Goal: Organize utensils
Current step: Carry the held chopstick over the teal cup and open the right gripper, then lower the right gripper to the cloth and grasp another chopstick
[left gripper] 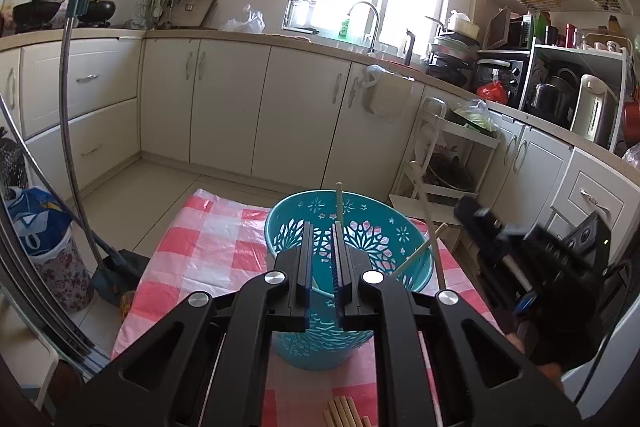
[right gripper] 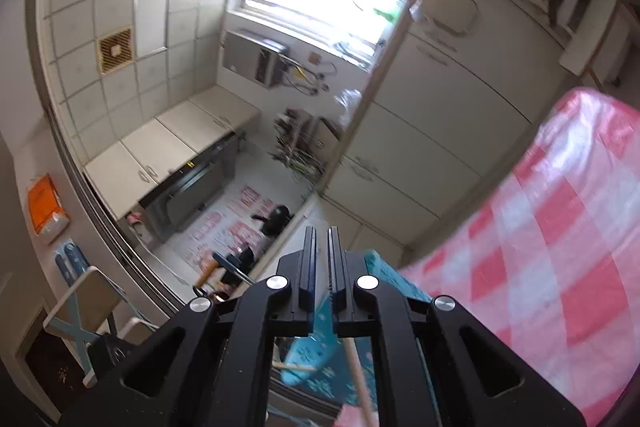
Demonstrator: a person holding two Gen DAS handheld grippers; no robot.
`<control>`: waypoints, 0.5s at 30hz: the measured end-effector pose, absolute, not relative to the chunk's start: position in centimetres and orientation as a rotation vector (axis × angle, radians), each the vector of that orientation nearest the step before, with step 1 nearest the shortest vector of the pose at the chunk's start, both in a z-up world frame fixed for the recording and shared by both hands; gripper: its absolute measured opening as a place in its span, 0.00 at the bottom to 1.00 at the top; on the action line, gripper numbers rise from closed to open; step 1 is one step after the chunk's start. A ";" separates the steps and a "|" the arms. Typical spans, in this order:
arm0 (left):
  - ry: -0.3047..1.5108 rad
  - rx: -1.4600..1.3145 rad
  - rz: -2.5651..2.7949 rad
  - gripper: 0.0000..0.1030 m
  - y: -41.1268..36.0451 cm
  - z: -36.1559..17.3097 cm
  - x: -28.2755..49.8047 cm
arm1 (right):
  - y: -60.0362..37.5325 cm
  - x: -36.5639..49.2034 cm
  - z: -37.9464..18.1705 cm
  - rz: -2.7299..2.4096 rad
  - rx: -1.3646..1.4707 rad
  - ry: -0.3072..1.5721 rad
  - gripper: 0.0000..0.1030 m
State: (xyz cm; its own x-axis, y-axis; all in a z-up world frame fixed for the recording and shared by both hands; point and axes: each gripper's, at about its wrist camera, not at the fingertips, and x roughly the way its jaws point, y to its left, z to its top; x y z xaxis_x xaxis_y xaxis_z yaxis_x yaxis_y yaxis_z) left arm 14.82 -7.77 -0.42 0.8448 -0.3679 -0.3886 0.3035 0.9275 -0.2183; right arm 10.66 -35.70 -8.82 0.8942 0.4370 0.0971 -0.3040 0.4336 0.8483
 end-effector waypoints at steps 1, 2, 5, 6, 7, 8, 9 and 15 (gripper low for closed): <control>0.442 -0.155 -0.354 0.08 -7.7 -0.5 14.8 | -35.7 10.8 -9.3 0.460 1.022 0.172 0.07; 0.444 -0.158 -0.353 0.08 -7.6 -0.6 14.8 | -35.6 10.8 -9.5 0.459 1.019 0.189 0.08; 0.446 -0.158 -0.355 0.08 -7.5 -0.6 14.6 | -35.5 10.9 -10.0 0.457 0.994 0.239 0.15; 0.447 -0.157 -0.356 0.08 -7.4 -0.7 14.6 | -35.4 10.8 -10.0 0.457 0.978 0.251 0.15; 0.448 -0.156 -0.356 0.08 -7.3 -0.7 14.5 | -35.2 10.8 -10.0 0.454 0.955 0.269 0.16; 0.448 -0.156 -0.355 0.08 -7.2 -0.7 14.5 | -35.0 10.8 -10.0 0.453 0.937 0.289 0.20; 0.448 -0.158 -0.354 0.08 -7.0 -0.7 14.5 | -34.9 10.8 -10.0 0.454 0.929 0.301 0.24; 0.457 -0.172 -0.339 0.11 -5.8 -1.0 14.5 | -34.1 10.3 -9.6 0.405 0.761 0.381 0.31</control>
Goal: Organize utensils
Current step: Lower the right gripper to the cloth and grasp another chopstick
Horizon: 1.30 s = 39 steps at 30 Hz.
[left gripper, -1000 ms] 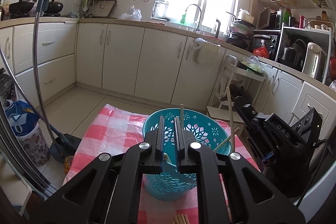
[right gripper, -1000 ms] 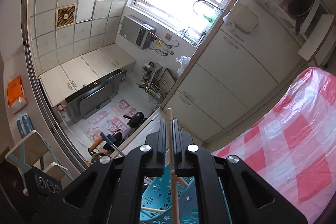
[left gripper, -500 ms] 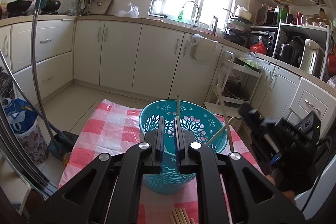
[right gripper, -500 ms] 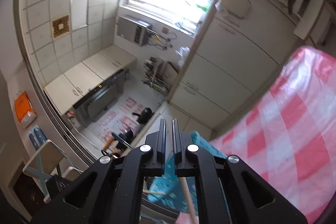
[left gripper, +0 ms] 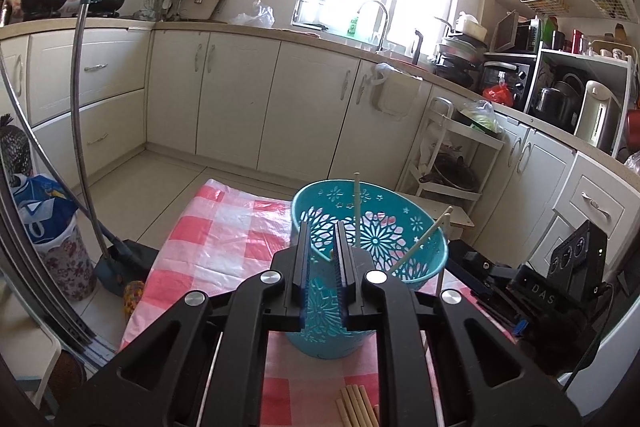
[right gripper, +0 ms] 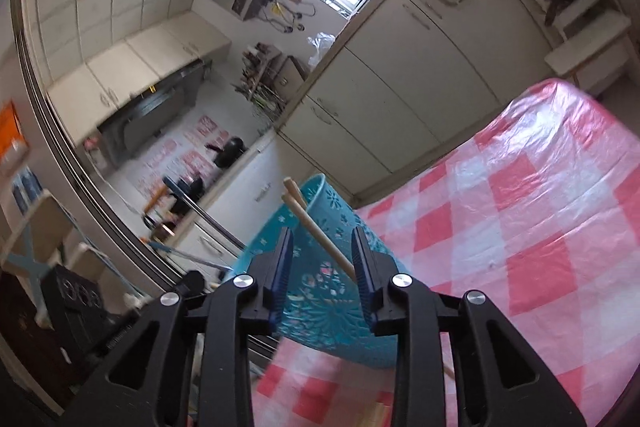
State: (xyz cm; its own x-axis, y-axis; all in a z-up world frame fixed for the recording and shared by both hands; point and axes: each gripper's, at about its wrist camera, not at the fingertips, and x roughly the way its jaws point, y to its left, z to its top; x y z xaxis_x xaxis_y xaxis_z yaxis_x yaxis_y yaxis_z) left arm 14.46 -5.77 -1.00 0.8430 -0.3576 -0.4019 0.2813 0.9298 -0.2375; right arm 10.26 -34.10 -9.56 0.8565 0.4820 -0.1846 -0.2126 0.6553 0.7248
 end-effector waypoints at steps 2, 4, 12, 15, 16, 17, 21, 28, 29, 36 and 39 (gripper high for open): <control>0.461 -0.178 -0.336 0.11 -5.4 -1.1 14.4 | -33.4 10.3 -9.1 0.383 0.681 0.405 0.30; 0.461 -0.178 -0.335 0.12 -5.3 -1.0 14.3 | -32.8 10.3 -8.8 0.385 0.626 0.414 0.28; 0.451 -0.184 -0.325 0.16 -4.5 -0.8 14.0 | -31.4 10.7 -8.9 0.392 0.520 0.478 0.08; 0.452 -0.183 -0.322 0.16 -4.5 -0.8 14.0 | -31.6 10.8 -9.2 0.394 0.528 0.482 0.08; 0.453 -0.183 -0.322 0.16 -4.5 -0.8 14.0 | -31.6 10.9 -9.3 0.398 0.532 0.480 0.08; 0.454 -0.183 -0.322 0.16 -4.5 -0.8 14.0 | -31.7 10.9 -9.3 0.401 0.536 0.480 0.10; 0.457 -0.181 -0.323 0.16 -4.7 -0.8 13.9 | -32.3 11.3 -9.7 0.428 0.589 0.468 0.32; 0.462 -0.168 -0.331 0.17 -5.4 -1.0 13.8 | -34.5 12.8 -12.4 0.370 0.700 0.582 0.32; 0.464 -0.170 -0.331 0.18 -5.3 -1.0 13.8 | -34.4 13.1 -12.7 0.331 0.672 0.622 0.32; 0.478 -0.175 -0.330 0.20 -4.9 -1.5 13.8 | -29.7 14.9 -13.6 0.156 0.322 0.813 0.32; 0.489 -0.182 -0.325 0.20 -4.3 -1.9 14.0 | -28.1 15.7 -14.2 0.093 0.209 0.862 0.32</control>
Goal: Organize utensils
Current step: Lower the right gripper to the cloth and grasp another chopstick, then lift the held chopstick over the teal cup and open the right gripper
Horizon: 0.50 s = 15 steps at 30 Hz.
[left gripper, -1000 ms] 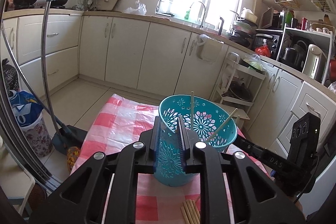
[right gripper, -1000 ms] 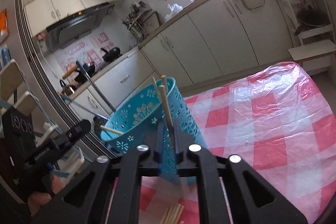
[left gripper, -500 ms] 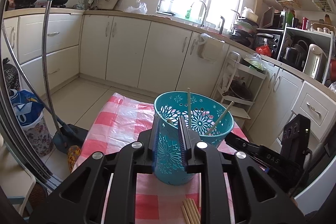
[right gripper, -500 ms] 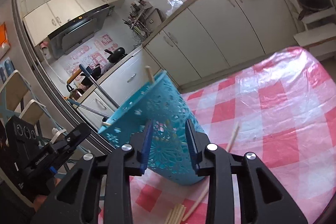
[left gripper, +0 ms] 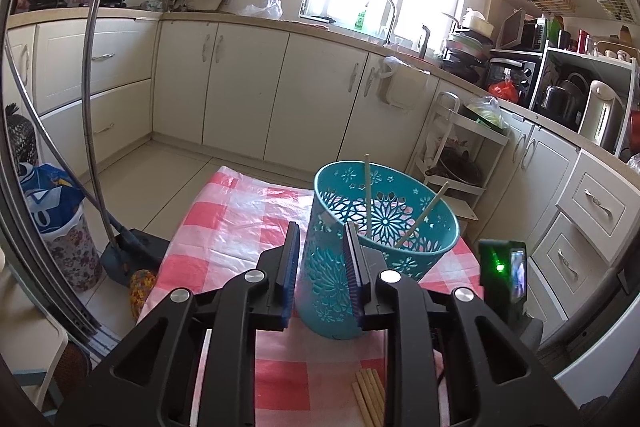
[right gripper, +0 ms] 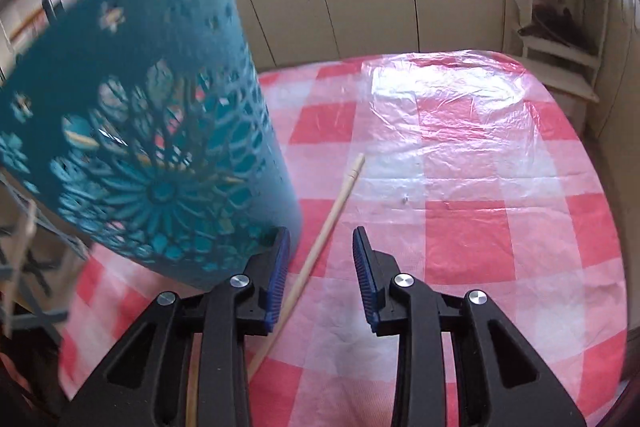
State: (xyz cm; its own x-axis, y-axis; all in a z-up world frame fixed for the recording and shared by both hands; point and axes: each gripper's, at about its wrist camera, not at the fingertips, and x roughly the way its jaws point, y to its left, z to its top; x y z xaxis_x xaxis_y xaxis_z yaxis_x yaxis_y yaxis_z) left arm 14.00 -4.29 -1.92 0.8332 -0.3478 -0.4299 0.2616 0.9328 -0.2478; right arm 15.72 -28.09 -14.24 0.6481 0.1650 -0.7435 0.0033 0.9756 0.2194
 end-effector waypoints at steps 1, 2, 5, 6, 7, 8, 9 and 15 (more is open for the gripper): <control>0.493 -0.185 -0.322 0.20 -4.1 -2.1 14.0 | -27.7 16.0 -14.7 0.085 0.185 0.885 0.32; 0.497 -0.188 -0.320 0.21 -3.9 -2.2 14.1 | -27.5 16.1 -15.1 0.082 0.168 0.906 0.32; 0.504 -0.197 -0.317 0.21 -3.2 -2.7 14.1 | -26.8 15.6 -15.0 0.078 0.088 0.916 0.27; 0.507 -0.202 -0.316 0.21 -3.0 -2.8 14.2 | -26.9 15.4 -14.9 0.067 0.061 0.930 0.17; 0.508 -0.206 -0.316 0.21 -2.9 -2.8 14.2 | -27.0 15.3 -14.7 0.061 0.059 0.942 0.11; 0.510 -0.212 -0.316 0.21 -2.7 -2.9 14.1 | -27.6 15.2 -14.7 0.062 0.076 0.958 0.07; 0.510 -0.215 -0.317 0.21 -2.6 -2.9 14.1 | -28.3 15.2 -14.6 0.077 0.116 0.978 0.06; 0.509 -0.234 -0.327 0.21 -1.9 -2.8 13.9 | -29.3 12.9 -14.0 0.124 0.053 1.089 0.06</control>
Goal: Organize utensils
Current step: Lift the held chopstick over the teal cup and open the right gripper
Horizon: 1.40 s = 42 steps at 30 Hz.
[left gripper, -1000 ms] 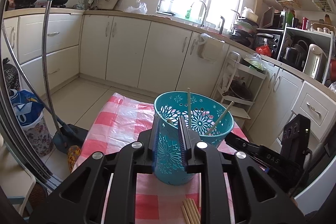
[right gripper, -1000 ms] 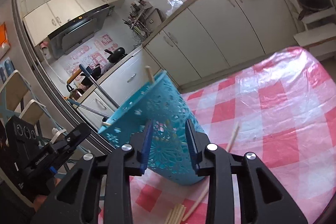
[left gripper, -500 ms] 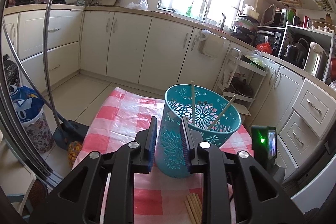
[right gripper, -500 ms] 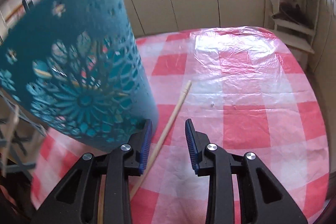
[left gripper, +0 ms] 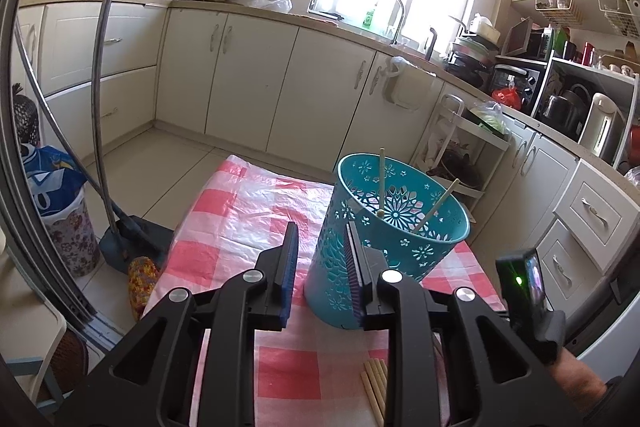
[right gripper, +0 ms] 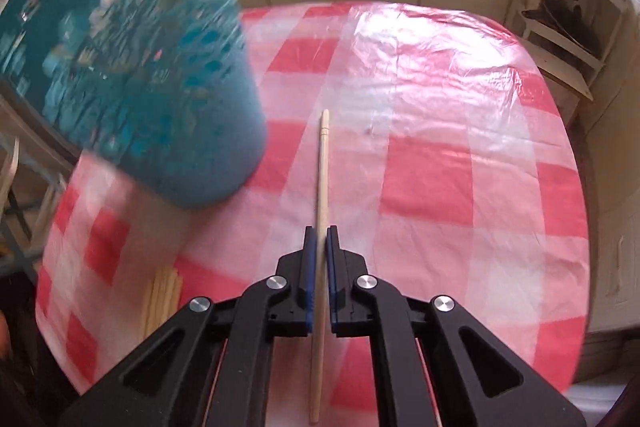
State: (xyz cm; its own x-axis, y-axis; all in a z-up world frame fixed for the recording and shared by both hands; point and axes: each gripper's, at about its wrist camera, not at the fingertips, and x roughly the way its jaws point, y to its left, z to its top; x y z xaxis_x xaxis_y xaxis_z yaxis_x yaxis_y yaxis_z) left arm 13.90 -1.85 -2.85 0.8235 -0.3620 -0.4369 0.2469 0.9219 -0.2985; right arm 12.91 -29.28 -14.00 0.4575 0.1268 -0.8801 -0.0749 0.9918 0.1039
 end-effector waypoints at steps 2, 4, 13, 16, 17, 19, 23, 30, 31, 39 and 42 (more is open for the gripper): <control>0.509 -0.243 -0.325 0.22 -1.4 -2.9 13.9 | -28.6 11.4 -13.7 0.175 -0.020 1.143 0.06; 0.513 -0.250 -0.321 0.23 -1.1 -3.0 14.0 | -28.2 10.2 -13.4 0.181 -0.079 1.152 0.12; 0.520 -0.260 -0.318 0.23 -0.7 -3.0 14.0 | -27.3 13.0 -13.6 0.108 -0.052 1.068 0.27; 0.522 -0.258 -0.314 0.23 -0.7 -3.0 14.2 | -27.2 13.5 -13.4 0.135 -0.061 1.067 0.13; 0.522 -0.257 -0.314 0.23 -0.8 -3.1 14.2 | -27.4 13.7 -13.3 0.144 -0.063 1.072 0.05; 0.523 -0.257 -0.317 0.23 -0.9 -3.1 14.2 | -27.4 13.2 -13.2 0.141 -0.050 1.080 0.05; 0.519 -0.248 -0.326 0.24 -1.4 -3.1 13.8 | -32.2 10.5 -9.5 0.170 0.333 0.830 0.05; 0.529 -0.212 -0.342 0.24 -3.2 -3.2 13.2 | -38.1 5.2 -1.6 0.376 0.916 -0.038 0.06; 0.528 -0.207 -0.339 0.24 -3.3 -3.2 13.2 | -38.3 5.2 -1.4 0.365 0.964 -0.079 0.06; 0.473 -0.155 -0.293 0.24 -3.3 -1.4 12.8 | -36.5 10.3 -1.1 0.218 1.037 -0.161 0.06; 0.458 -0.150 -0.286 0.24 -3.2 -0.8 12.8 | -35.1 11.6 -2.3 0.186 0.981 -0.107 0.06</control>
State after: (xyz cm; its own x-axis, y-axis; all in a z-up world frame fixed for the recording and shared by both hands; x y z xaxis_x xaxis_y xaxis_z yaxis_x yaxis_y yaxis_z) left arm 12.85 -3.17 -0.82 0.8582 -0.3042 -0.4135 0.2374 0.9494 -0.2057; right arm 11.56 -35.14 -2.26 0.9788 0.1078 0.1740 -0.2046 0.5418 0.8152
